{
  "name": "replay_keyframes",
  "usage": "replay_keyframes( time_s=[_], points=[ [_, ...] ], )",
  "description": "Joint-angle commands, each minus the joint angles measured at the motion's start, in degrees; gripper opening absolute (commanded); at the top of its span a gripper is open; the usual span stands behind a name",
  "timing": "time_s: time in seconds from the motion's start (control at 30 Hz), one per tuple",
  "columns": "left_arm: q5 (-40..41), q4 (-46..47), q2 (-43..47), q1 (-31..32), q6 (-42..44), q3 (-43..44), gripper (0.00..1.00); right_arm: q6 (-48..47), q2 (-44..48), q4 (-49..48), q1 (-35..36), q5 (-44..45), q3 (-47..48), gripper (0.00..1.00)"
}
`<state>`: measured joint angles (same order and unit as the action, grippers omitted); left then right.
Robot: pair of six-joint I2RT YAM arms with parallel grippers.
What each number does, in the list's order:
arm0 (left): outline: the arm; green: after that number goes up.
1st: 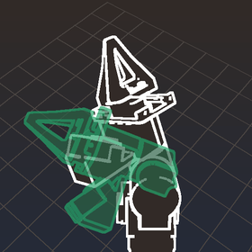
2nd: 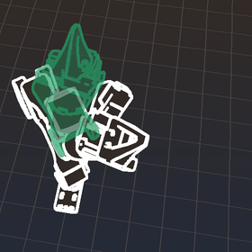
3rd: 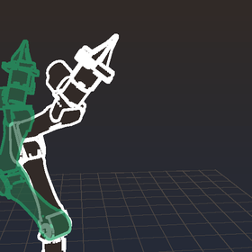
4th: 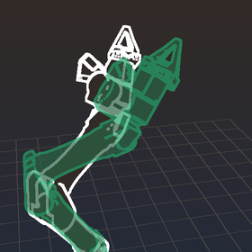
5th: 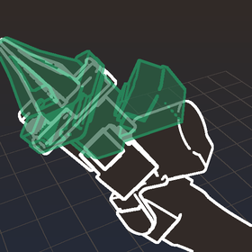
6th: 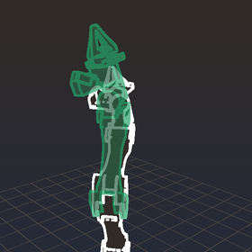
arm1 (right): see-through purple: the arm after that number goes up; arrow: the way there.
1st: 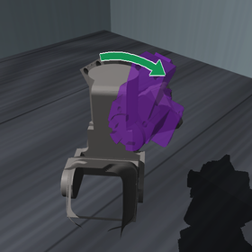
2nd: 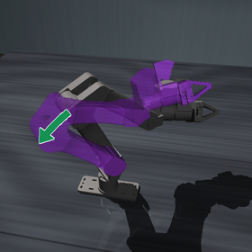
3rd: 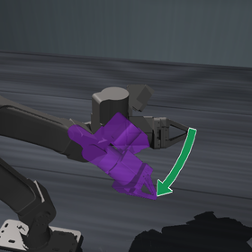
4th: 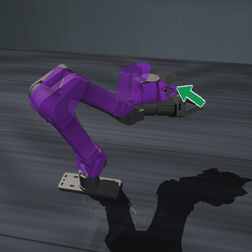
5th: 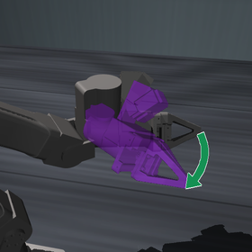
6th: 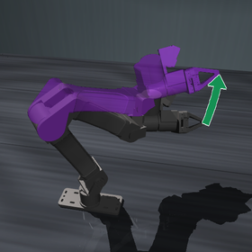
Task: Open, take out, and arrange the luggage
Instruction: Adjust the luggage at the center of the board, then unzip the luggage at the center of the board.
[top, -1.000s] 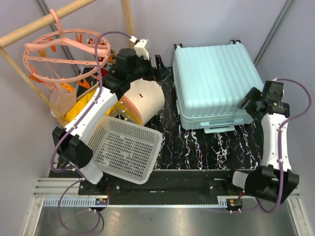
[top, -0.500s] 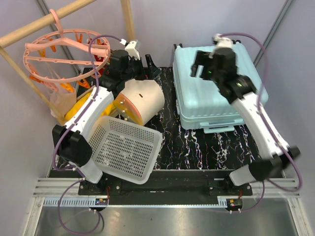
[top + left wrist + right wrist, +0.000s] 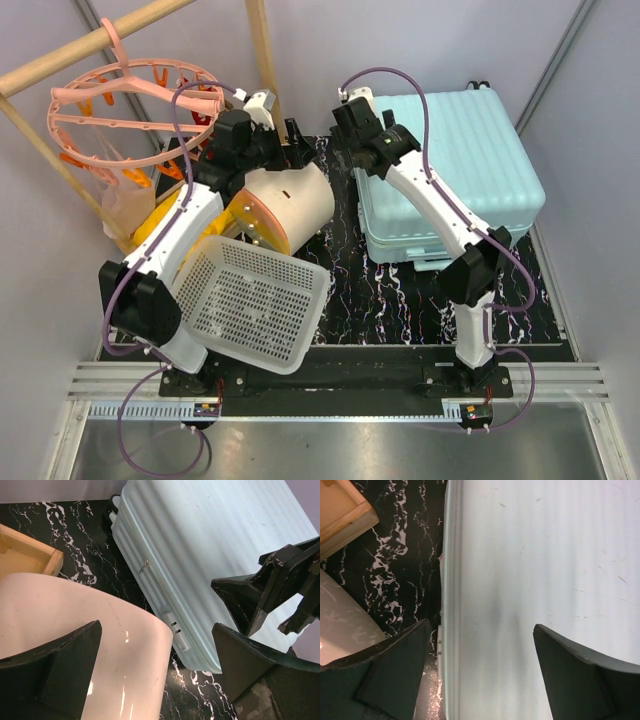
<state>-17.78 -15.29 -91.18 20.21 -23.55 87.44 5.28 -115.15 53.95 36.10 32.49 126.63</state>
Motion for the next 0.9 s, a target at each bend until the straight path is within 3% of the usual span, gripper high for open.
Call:
replay_keyframes(
  time_s=[0.0,0.1,0.27,0.4,0.53,0.67,0.87],
  points=[
    [-0.7,3.5,4.2,-1.7,0.5,-1.4,0.97,-4.3,-6.3,7.6,1.2,10.6,7.3,0.88],
    [-0.6,3.8,4.9,-2.4,0.3,-2.5,0.97,-3.6,-7.4,10.7,1.2,10.1,7.4,0.78],
    [-1.0,4.1,5.0,-2.9,0.1,-3.7,0.98,-2.1,-3.9,6.3,1.2,3.6,-1.4,0.82],
    [-1.7,5.0,4.7,-3.4,-0.8,-4.3,0.98,-1.2,-3.2,7.2,1.3,6.3,-5.2,0.81],
    [-2.3,5.9,4.5,-3.5,-1.9,-4.9,0.98,1.3,-1.7,10.8,1.2,10.9,-10.3,0.58],
    [-3.8,6.8,4.4,-3.6,-2.0,-5.7,0.98,4.5,4.2,11.7,1.2,10.5,-17.5,0.41],
    [-9.1,8.7,4.5,-3.5,-0.3,-7.1,0.98,7.7,12.7,14.7,1.2,10.5,-26.9,0.39]
  ],
)
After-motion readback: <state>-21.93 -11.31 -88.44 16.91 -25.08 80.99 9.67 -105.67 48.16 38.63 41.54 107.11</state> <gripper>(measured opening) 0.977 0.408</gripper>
